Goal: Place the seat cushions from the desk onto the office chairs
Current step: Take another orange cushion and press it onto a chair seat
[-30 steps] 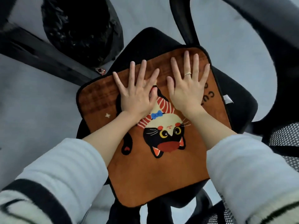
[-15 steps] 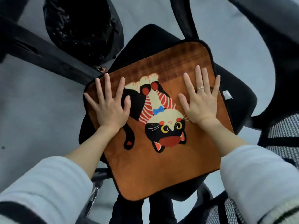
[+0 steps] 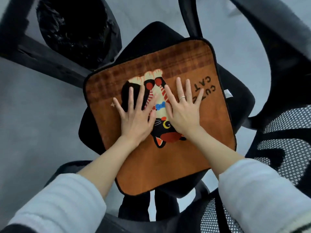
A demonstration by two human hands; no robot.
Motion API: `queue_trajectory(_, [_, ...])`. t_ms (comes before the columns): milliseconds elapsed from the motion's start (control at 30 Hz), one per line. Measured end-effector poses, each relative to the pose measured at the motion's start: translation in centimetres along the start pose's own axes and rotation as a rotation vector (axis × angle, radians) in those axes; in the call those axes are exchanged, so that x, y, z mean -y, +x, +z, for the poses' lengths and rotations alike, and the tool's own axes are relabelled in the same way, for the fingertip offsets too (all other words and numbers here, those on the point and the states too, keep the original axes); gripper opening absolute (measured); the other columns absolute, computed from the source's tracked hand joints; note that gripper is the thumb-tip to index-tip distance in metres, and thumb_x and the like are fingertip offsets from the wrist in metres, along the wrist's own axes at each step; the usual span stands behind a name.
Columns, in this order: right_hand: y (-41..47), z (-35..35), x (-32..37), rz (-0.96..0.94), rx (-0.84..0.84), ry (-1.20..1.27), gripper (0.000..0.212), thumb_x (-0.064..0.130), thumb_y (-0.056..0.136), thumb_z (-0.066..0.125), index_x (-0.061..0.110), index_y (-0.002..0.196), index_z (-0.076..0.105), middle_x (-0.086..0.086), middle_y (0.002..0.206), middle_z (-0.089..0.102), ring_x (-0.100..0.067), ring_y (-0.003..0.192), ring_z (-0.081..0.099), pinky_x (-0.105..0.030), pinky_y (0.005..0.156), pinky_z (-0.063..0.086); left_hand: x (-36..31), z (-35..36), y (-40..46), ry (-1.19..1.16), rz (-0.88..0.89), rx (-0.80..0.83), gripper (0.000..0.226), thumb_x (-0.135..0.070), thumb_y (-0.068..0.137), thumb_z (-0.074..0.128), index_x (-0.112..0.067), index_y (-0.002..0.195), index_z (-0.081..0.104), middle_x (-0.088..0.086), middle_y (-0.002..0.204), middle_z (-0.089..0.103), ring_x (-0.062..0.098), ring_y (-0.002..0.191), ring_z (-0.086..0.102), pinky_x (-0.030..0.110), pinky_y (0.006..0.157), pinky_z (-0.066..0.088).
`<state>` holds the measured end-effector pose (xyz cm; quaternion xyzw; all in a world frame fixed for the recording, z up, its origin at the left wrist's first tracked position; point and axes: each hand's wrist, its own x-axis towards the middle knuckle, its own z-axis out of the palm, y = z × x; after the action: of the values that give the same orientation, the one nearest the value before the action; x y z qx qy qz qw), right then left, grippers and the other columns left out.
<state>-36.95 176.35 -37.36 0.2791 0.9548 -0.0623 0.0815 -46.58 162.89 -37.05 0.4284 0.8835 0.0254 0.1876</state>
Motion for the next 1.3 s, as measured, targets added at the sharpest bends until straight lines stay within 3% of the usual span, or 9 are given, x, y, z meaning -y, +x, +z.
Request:
queue_trajectory(167, [-0.4,2.1,0.1,-0.013,-0.09,-0.047,0.051,0.042,0.098,0.03,0.032,0.147,0.025,-0.01,0.156,0.023,-0.033,0.145,0.019,-0.066,0.111,0.007,0.3,3.0,-0.2,0.05,-0.004,-0.099,0.055,-0.046,0.094,0.026,-0.043,0.146,0.01,0.001,0.159,0.005,0.031,0.145,0.001,0.073,0.105,0.001])
queue_trajectory(433, [-1.5,0.7,0.2,0.059,0.033,-0.01,0.05,0.044,0.098,0.03,0.032,0.146,0.03,-0.006,0.155,0.027,-0.028,0.145,0.022,-0.063,0.112,0.012,0.6,1.8,-1.2,0.054,-0.037,0.006,0.056,-0.048,0.095,0.022,-0.042,0.146,-0.002,-0.002,0.159,-0.003,0.027,0.146,-0.005,0.072,0.105,0.001])
queue_trajectory(600, [-6.4,0.1,-1.5,0.408,0.097,0.074,0.053,0.046,0.097,0.025,0.034,0.148,0.021,-0.001,0.159,0.016,-0.023,0.147,0.013,-0.061,0.114,0.007,0.0,2.0,-6.0,-0.064,-0.331,0.069,0.058,-0.047,0.094,0.021,-0.041,0.146,-0.006,-0.004,0.159,-0.008,0.026,0.146,-0.008,0.074,0.104,0.0])
queue_trajectory(667, [-8.1,0.4,-1.9,0.463,0.106,0.058,0.056,0.048,0.096,0.023,0.03,0.149,0.021,-0.002,0.159,0.014,-0.023,0.147,0.011,-0.063,0.113,0.006,-0.1,2.5,-6.9,-0.049,-0.374,0.059,0.06,-0.048,0.092,0.018,-0.038,0.147,-0.005,-0.001,0.159,-0.005,0.029,0.146,-0.006,0.075,0.103,0.002])
queue_trajectory(867, [-8.1,2.6,-2.4,0.435,0.054,-0.026,0.057,0.048,0.096,0.024,0.027,0.149,0.02,-0.007,0.158,0.019,-0.028,0.146,0.016,-0.067,0.109,0.004,0.1,4.8,-6.6,0.0,-0.355,-0.054,0.066,-0.042,0.089,0.029,-0.032,0.149,0.003,0.006,0.158,0.005,0.035,0.144,0.003,0.076,0.1,0.0])
queue_trajectory(1033, [-8.1,1.5,-0.6,0.525,0.138,-0.004,0.056,0.042,0.098,0.023,0.024,0.15,0.015,-0.008,0.159,0.011,-0.029,0.147,0.01,-0.067,0.111,0.007,-0.4,3.7,-6.8,0.013,-0.356,0.04,0.063,-0.04,0.093,0.026,-0.027,0.149,0.001,0.01,0.158,0.002,0.038,0.144,0.0,0.077,0.101,0.006])
queue_trajectory(1167, [-8.4,0.5,2.4,0.576,0.255,0.079,0.06,0.043,0.099,0.021,0.022,0.151,0.002,-0.008,0.16,-0.004,-0.032,0.147,-0.005,-0.062,0.114,0.0,-2.6,2.5,-7.9,-0.02,-0.288,0.13,0.061,-0.039,0.096,0.025,-0.023,0.15,0.0,0.011,0.158,-0.003,0.038,0.144,-0.004,0.075,0.103,0.007])
queue_trajectory(1300, [-10.3,1.7,3.2,0.483,0.182,0.037,0.06,0.042,0.096,0.022,0.019,0.15,0.012,-0.013,0.158,0.012,-0.038,0.146,0.009,-0.065,0.111,0.006,-4.3,4.2,-9.6,0.004,-0.219,0.078,0.059,-0.042,0.093,0.022,-0.029,0.148,0.007,0.011,0.157,0.006,0.039,0.143,0.004,0.076,0.102,0.009])
